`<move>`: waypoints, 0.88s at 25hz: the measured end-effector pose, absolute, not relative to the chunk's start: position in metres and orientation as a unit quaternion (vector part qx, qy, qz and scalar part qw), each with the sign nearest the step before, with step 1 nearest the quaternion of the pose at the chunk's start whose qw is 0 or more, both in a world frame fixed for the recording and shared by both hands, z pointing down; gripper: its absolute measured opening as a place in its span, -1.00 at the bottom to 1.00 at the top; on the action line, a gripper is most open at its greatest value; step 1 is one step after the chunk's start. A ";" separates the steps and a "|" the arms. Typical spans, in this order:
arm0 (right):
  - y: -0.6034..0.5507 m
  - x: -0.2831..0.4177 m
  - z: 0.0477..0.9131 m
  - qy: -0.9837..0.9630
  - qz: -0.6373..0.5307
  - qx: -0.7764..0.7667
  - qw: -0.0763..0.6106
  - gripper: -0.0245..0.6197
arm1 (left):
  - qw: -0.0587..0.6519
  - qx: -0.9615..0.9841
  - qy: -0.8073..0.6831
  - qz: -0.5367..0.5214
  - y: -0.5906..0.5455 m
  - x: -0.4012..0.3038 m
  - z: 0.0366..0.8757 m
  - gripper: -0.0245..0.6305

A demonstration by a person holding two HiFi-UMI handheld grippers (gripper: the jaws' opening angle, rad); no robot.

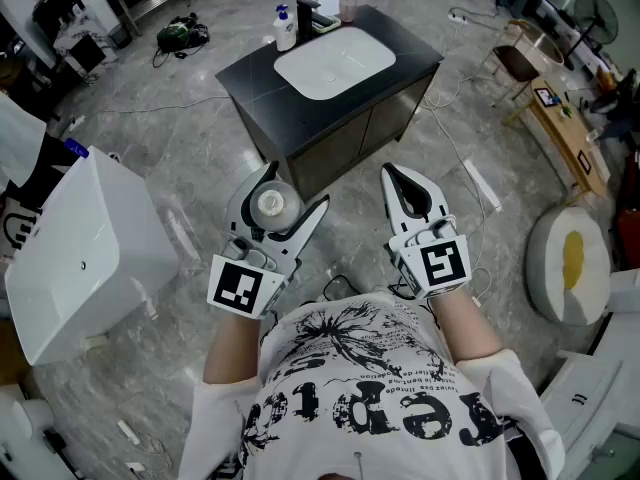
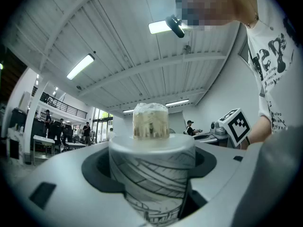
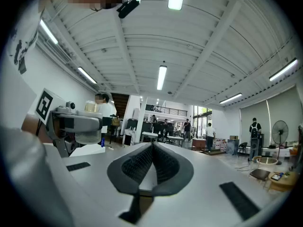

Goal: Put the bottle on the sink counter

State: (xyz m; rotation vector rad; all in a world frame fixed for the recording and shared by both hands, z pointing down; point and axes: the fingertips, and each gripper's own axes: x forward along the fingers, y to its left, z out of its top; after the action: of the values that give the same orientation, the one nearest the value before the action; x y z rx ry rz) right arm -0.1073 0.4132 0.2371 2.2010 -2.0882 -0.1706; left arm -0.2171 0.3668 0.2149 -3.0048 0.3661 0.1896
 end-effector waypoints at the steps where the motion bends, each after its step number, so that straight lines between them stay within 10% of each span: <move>1: 0.412 -0.107 0.237 -0.685 -0.054 0.725 0.049 -0.88 | 0.054 -0.989 0.120 0.063 0.365 -0.217 0.215 0.14; 22: 0.368 -0.109 0.244 -0.679 -0.042 0.732 0.028 -0.88 | 0.045 -0.989 0.123 0.067 0.322 -0.222 0.222 0.14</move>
State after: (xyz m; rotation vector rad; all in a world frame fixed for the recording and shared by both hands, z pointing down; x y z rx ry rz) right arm -0.1089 0.3677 0.2440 2.2605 -2.0965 -0.1295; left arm -0.2218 0.3221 0.2224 -3.0219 0.3755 0.2039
